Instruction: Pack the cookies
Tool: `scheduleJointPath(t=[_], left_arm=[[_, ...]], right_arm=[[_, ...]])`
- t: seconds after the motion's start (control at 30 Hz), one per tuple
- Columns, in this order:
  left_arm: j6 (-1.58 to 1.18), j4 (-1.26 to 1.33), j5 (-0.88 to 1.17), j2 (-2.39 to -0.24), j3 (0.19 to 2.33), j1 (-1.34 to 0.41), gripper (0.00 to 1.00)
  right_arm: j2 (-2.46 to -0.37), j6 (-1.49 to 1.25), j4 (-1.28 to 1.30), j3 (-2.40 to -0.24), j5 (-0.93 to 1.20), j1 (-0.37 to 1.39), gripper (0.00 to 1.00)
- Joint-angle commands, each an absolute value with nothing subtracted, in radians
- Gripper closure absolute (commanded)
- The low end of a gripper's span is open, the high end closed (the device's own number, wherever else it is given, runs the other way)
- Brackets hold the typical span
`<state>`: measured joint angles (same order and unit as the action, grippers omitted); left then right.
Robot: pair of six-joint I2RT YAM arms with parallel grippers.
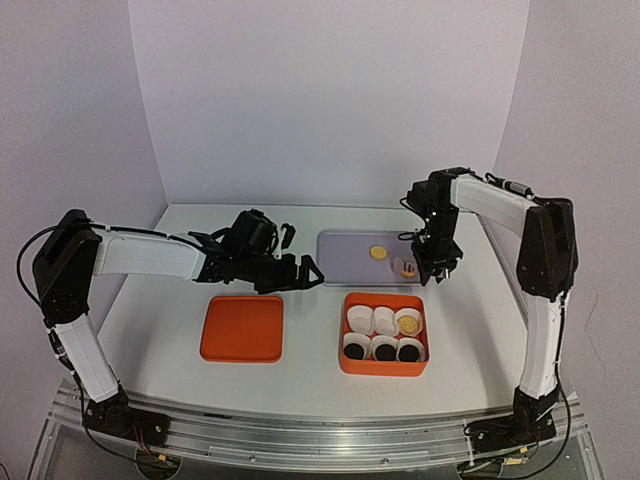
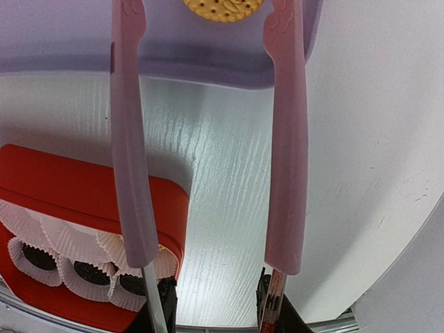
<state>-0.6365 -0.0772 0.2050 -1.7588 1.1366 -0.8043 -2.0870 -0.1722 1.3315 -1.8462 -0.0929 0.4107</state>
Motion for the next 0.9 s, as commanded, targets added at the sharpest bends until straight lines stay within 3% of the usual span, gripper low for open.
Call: scheduleJointPath(t=[0.0, 0.87], left_arm=[[-0.642, -0.078, 0.184, -1.71, 1.14, -0.804, 0.0], [-0.646, -0.078, 0.174, -1.711, 1.142, -0.804, 0.0]], right_arm=[[-2.119, -0.157, 1.454, -1.894, -0.105, 0.408, 0.65], [-2.144, -0.155, 1.506, -1.906, -0.137, 0.407, 0.67]])
